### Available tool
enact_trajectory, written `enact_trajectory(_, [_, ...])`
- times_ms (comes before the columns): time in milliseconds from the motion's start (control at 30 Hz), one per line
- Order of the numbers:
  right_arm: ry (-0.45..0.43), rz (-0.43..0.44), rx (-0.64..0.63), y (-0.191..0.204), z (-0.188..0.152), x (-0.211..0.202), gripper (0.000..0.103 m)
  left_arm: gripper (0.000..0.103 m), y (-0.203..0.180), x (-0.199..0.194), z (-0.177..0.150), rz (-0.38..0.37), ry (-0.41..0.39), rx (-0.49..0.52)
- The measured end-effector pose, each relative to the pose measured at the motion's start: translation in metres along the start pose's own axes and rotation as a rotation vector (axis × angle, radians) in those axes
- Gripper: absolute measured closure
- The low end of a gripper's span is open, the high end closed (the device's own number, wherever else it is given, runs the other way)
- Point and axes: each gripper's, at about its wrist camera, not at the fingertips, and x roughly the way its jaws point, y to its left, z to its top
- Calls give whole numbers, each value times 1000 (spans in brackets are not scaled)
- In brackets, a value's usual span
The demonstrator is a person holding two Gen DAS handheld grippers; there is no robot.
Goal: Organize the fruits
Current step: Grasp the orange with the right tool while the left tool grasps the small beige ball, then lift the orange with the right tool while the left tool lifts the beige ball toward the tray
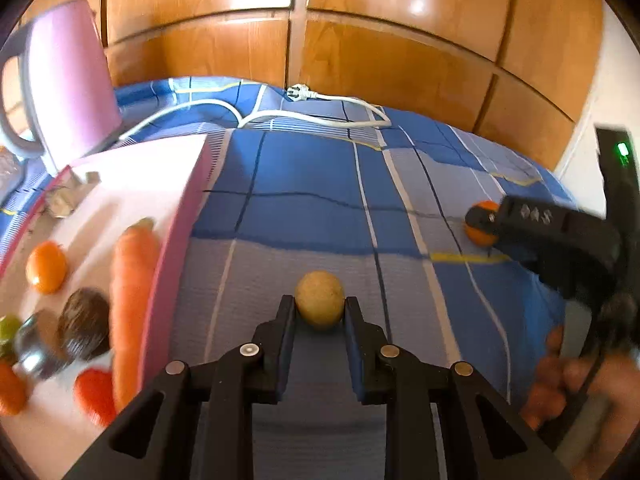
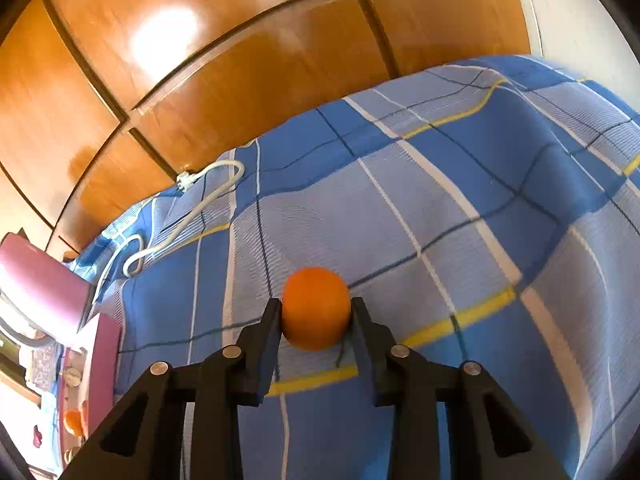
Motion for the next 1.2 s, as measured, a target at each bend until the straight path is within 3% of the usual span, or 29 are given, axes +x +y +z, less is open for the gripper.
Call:
enact_trajectory(267, [73, -17, -53, 14, -23, -19, 69, 79, -7, -27, -36, 15, -49, 62])
enact_trajectory(533, [121, -95, -243, 36, -51, -32, 69, 79, -9, -35, -53, 37, -103, 83])
enact_trajectory(767, [99, -164, -311, 44, -62, -29, 69, 78, -10, -34, -54, 46, -116, 98])
enact_trajectory(1200, [78, -191, -331, 47, -65, -27, 69, 79, -11, -35, -57, 51, -130, 97])
